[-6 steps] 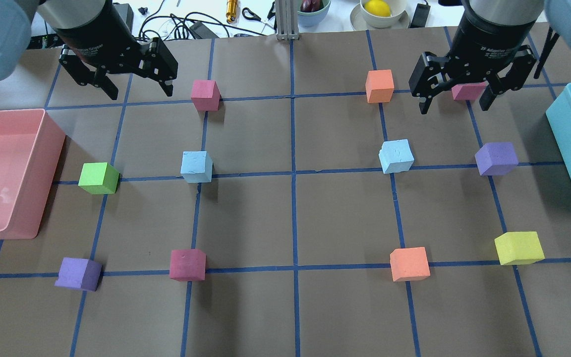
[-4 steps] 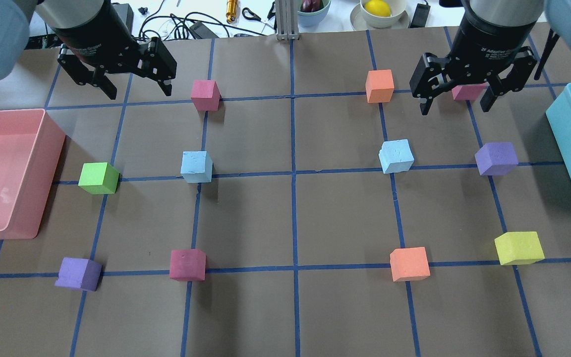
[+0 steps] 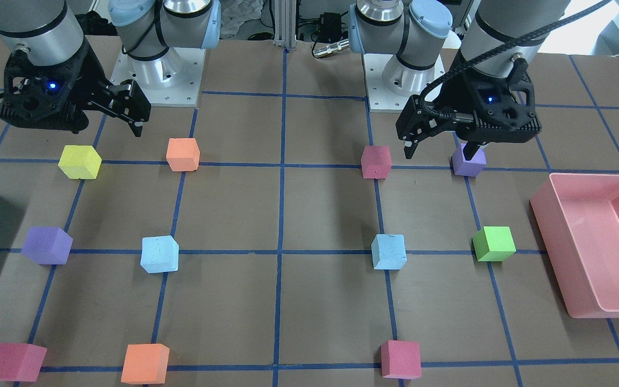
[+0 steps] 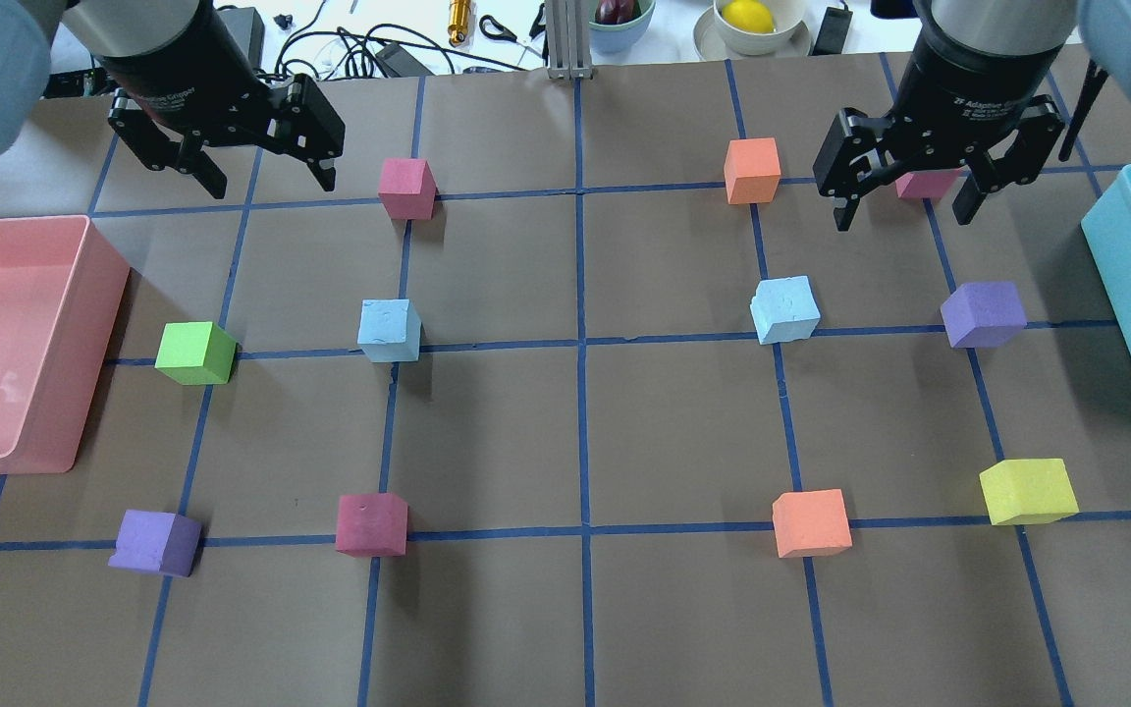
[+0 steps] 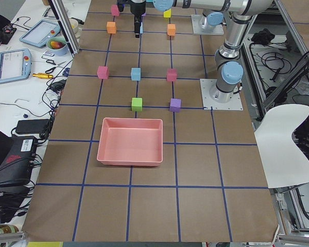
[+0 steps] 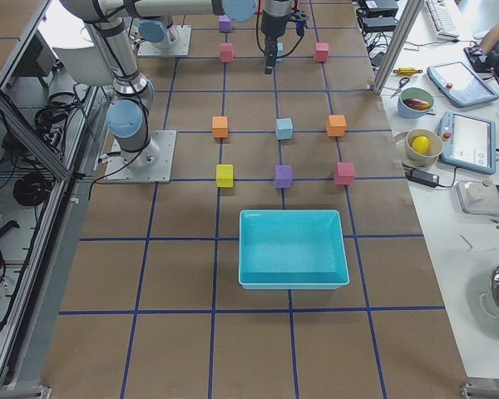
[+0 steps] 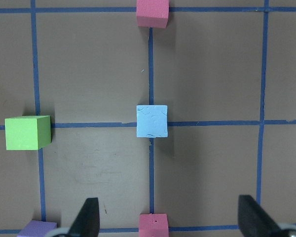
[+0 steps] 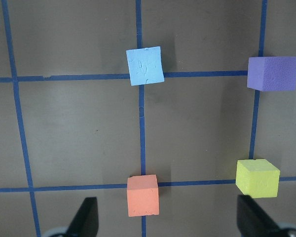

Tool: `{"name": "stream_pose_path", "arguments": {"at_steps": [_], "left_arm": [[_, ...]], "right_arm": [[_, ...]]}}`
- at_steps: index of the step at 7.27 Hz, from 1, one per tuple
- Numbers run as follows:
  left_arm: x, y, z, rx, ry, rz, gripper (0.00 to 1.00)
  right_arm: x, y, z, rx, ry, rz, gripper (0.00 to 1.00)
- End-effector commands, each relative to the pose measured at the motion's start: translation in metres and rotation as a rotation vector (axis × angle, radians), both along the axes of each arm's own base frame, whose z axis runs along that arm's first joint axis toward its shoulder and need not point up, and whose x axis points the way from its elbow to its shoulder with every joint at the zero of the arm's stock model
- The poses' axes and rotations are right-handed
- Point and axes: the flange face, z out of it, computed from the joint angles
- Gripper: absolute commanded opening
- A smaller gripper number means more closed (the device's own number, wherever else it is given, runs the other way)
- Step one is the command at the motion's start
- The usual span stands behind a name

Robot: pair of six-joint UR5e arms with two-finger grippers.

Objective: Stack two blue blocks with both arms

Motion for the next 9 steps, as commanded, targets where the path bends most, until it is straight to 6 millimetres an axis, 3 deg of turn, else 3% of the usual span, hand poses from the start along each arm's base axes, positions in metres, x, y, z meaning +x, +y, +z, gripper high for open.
{"name": "stream_pose_path", "arguments": {"at_steps": [1, 2, 3, 5, 6, 7, 9], "left_arm": [[-0.001, 0.005, -0.007, 0.015, 0.0, -0.002, 1.0], [-0.001, 0.008, -0.022, 0.042, 0.001, -0.002, 1.0], [-0.002, 0.008, -0.05, 0.084, 0.004, 0.005, 1.0], [-0.003, -0.007, -0.083, 0.049, 0.006, -0.002, 1.0], [-0.003, -0.01, -0.107, 0.087, 0.012, -0.001, 1.0], [-0.003, -0.017, -0.137, 0.108, 0.012, -0.001, 1.0], [-0.002, -0.032, -0.215, 0.035, 0.006, -0.004, 1.0]], "right_arm": [[-0.007, -0.003, -0.004, 0.005, 0.0, -0.012, 1.0], [-0.01, -0.01, -0.014, 0.019, -0.001, -0.012, 1.0], [-0.017, -0.032, -0.061, 0.107, -0.003, -0.025, 1.0], [-0.028, -0.076, -0.11, 0.066, -0.014, -0.039, 1.0], [-0.028, -0.086, -0.14, 0.084, -0.017, -0.038, 1.0], [-0.024, -0.095, -0.164, 0.053, -0.022, -0.011, 1.0], [-0.02, -0.084, -0.213, 0.022, -0.034, 0.117, 1.0]]}}
